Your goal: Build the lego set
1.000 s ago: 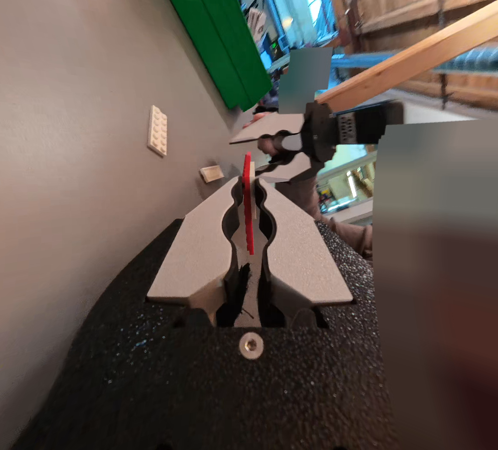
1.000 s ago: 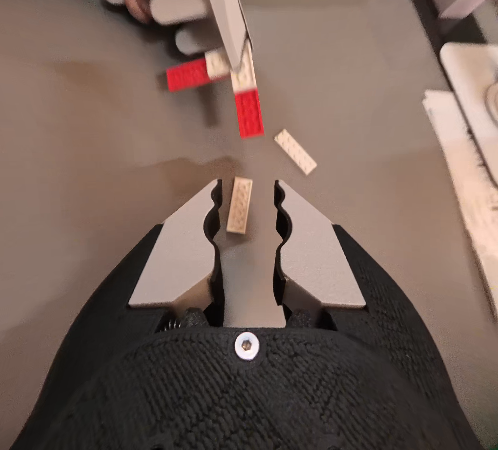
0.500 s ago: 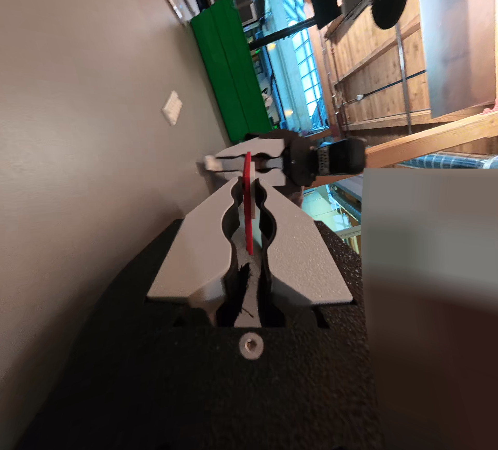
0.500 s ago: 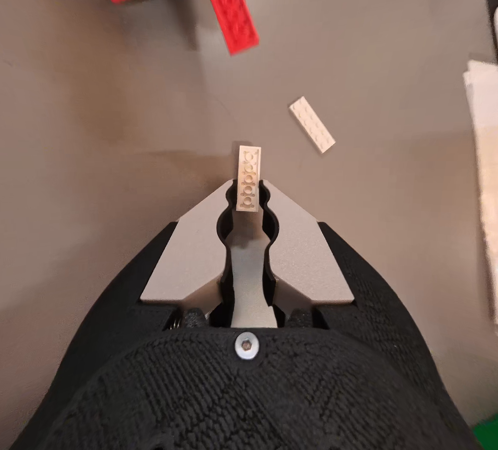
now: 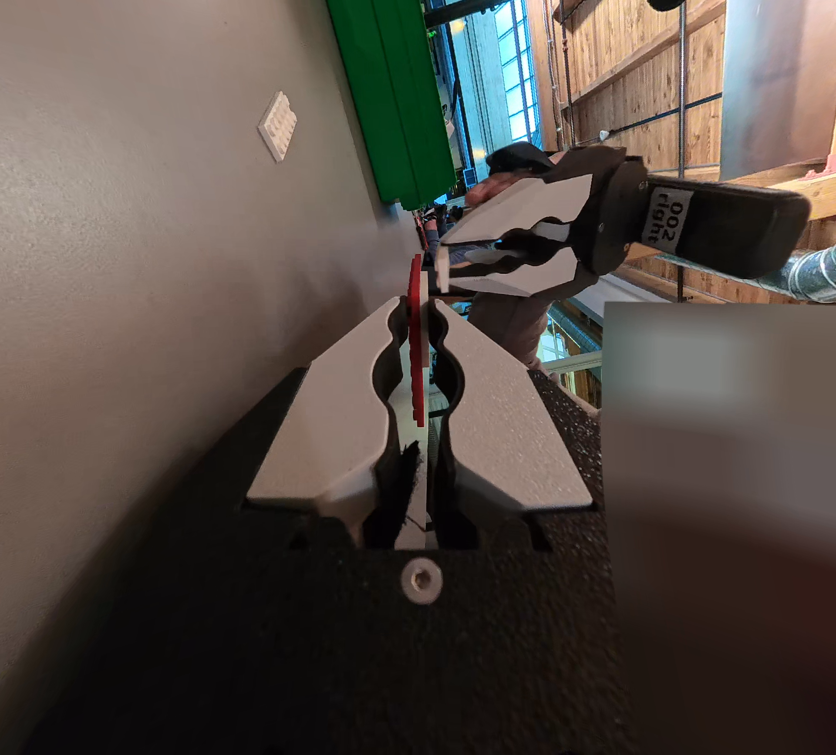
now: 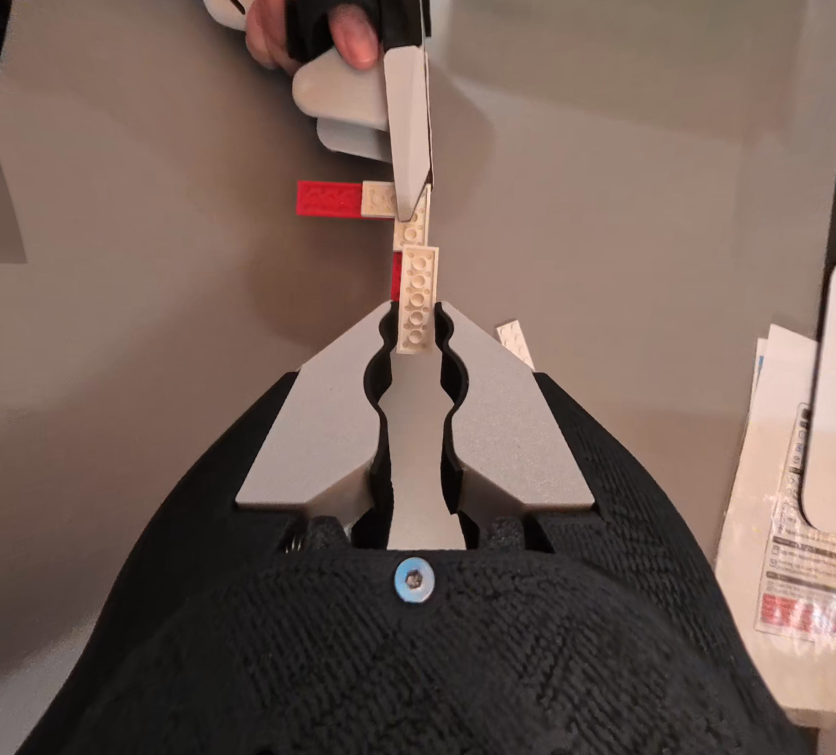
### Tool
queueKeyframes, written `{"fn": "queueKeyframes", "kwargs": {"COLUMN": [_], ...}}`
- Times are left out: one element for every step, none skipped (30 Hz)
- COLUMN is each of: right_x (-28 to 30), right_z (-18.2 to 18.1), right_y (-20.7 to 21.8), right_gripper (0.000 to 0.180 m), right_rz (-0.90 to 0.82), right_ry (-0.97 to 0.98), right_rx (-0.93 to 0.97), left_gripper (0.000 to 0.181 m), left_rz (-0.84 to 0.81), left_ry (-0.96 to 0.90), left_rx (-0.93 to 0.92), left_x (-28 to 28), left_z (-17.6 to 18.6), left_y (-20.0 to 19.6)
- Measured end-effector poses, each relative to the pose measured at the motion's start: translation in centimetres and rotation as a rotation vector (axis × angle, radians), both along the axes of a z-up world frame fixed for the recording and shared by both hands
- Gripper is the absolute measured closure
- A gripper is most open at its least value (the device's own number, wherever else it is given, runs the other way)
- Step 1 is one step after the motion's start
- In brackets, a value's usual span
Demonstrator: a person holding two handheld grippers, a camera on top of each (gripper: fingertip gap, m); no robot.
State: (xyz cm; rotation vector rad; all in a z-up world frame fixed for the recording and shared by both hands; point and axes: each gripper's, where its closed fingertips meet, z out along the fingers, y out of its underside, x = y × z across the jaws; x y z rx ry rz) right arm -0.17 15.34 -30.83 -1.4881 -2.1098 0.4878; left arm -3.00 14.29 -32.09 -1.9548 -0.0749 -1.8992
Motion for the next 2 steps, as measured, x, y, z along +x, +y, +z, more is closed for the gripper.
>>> {"fn": "queueKeyframes", "kwargs": {"right_x": [-0.08,-0.15], "right_z": [-0.20,-0.32], "right_y": [0.03,-0.01], "right_gripper": [0.166,0.166], "right_rz": [0.003,0.005], "right_ry": [-0.021,-0.035], "right_rx": [-0.001,-0.003], "left_gripper": [0.175,0.175], "left_rz": [0.004,0.007], "left_ry": [-0.002,-0.009], "left_rx": [-0.005,-0.013], "left_x": [-0.05,-0.11], "left_z": [-0.02,-0.02], "left_y": [0.09,0.17]}}
